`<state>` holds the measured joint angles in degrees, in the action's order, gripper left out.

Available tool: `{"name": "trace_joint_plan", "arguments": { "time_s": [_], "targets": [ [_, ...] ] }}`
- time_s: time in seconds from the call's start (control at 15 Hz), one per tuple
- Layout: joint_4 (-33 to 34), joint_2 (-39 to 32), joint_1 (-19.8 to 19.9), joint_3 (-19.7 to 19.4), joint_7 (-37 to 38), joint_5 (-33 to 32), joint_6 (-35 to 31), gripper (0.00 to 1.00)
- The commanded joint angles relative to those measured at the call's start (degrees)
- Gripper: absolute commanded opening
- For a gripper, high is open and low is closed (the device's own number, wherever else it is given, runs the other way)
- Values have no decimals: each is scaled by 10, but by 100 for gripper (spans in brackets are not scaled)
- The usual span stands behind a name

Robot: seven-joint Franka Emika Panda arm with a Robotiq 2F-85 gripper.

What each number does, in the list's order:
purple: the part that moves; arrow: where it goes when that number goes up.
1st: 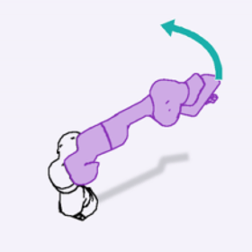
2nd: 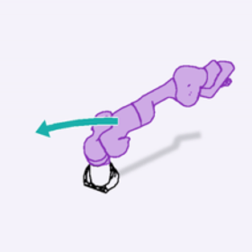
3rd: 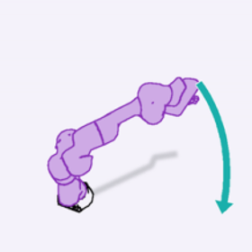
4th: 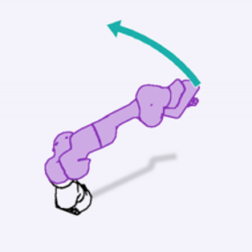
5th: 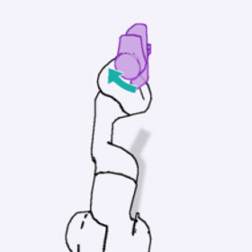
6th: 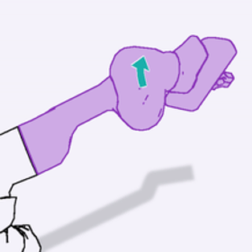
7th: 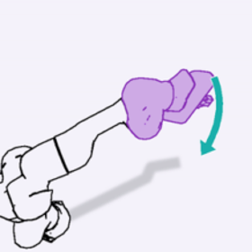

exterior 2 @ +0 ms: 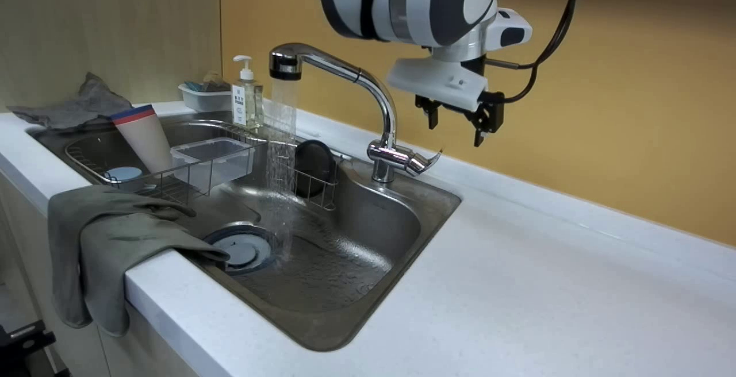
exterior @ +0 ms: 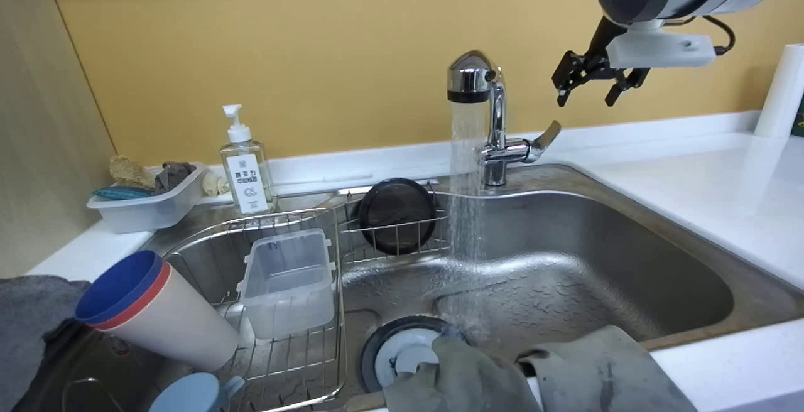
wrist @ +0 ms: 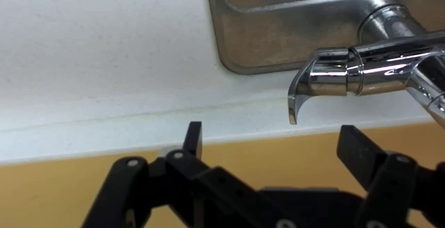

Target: Close the tap

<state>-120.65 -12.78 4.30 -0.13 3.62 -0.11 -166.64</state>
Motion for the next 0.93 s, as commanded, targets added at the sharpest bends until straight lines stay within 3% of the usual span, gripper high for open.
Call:
{"name": "trace_joint_plan", "arguments": {
  "time_s": [0.0, 0.53, 0.8, 0.87],
  "targets": [
    [67, -61, 23, 36, -37, 63, -17, 100],
    [139, -126, 78, 113, -99, 137, 10, 100],
    [155, -133, 120, 171, -152, 178, 61, 100],
    [157, -130, 114, 168, -168, 195, 79, 100]
  ]
}}
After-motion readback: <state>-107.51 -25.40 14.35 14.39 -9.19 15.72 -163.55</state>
